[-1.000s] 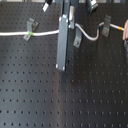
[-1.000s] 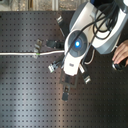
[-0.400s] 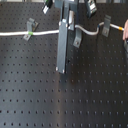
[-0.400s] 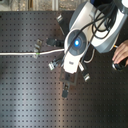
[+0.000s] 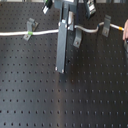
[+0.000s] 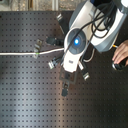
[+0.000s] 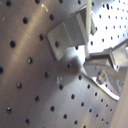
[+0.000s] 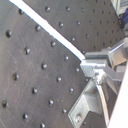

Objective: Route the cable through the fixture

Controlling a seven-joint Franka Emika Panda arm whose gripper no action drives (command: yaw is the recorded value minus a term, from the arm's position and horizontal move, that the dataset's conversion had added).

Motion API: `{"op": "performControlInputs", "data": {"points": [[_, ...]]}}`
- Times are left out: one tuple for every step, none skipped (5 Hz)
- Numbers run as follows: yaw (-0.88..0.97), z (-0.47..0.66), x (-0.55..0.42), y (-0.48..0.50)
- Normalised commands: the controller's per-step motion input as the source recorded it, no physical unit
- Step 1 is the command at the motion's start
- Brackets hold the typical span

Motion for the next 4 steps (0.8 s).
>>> {"op": "performControlInputs", "data": {"points": [[0.00,0.47,-0.063,-0.072],[0.02,0.49,-0.195,-0.065],[0.05,0.40,-0.377,-0.115],[0.04,0.38,-0.338,-0.127]]}}
